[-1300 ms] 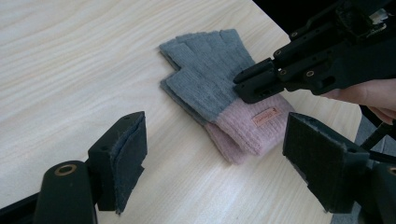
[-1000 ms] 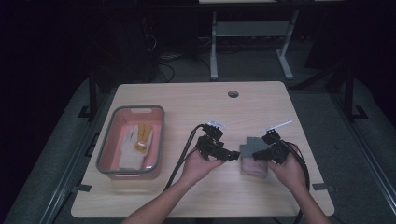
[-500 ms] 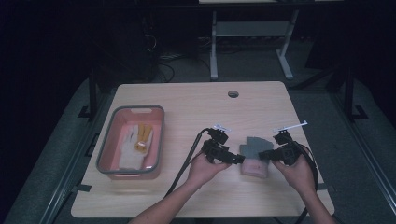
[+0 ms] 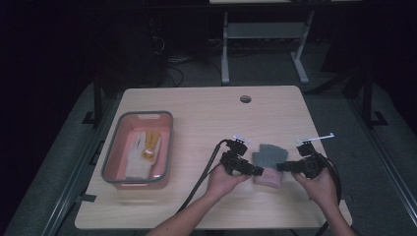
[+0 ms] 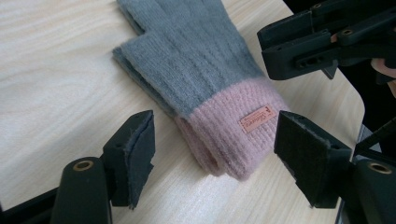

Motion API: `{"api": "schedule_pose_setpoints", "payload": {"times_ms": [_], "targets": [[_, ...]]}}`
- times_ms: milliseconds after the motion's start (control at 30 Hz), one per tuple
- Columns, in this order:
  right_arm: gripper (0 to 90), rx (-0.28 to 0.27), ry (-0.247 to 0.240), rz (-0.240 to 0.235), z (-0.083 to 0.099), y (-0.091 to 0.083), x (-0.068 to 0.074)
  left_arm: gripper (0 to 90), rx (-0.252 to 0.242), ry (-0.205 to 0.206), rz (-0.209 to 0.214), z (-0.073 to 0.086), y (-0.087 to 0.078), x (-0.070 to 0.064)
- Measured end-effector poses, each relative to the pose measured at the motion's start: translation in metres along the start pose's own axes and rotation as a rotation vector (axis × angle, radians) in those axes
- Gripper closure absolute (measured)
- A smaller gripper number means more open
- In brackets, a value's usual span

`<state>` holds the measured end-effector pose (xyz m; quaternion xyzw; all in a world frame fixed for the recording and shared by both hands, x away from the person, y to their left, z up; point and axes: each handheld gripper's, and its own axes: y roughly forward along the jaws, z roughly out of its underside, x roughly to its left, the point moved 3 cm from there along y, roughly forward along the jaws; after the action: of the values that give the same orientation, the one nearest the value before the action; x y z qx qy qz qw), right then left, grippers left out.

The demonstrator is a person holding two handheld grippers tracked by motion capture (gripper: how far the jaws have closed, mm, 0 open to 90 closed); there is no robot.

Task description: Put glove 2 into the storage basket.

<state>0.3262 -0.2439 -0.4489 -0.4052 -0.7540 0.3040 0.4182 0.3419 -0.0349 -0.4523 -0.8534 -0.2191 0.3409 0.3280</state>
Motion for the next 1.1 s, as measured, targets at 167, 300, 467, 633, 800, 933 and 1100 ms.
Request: {"api": "schedule_pose_setpoints", "payload": {"times_ms": [167, 300, 467, 633, 800, 933, 1100], "targets": [[53.7, -0.002, 0.012, -0.012, 0.004, 0.003, -0.003, 31.5, 0.01, -0.023, 0.006, 0.002, 0.008, 0.001], [53.0, -0.008, 0.026, -0.025, 0.008, 0.005, -0.007, 33.2, 0.029, -0.03, 0.013, 0.004, 0.015, 0.0], [52.5, -0.02, 0.054, -0.057, 0.013, 0.009, -0.014, 37.1, 0.039, -0.044, 0.023, 0.006, 0.024, 0.001], [51.6, -0.029, 0.081, -0.082, 0.016, 0.013, -0.016, 42.6, 0.042, -0.056, 0.041, 0.006, 0.029, 0.001], [51.0, -0.041, 0.113, -0.114, 0.019, 0.018, -0.021, 45.4, 0.046, -0.074, 0.04, 0.007, 0.031, 0.003], [51.2, -0.049, 0.147, -0.142, 0.022, 0.021, -0.024, 46.5, 0.042, -0.106, 0.053, 0.007, 0.033, 0.005], [54.4, -0.07, 0.192, -0.182, 0.025, 0.024, -0.025, 46.6, 0.043, -0.107, 0.05, 0.007, 0.033, 0.006]]}}
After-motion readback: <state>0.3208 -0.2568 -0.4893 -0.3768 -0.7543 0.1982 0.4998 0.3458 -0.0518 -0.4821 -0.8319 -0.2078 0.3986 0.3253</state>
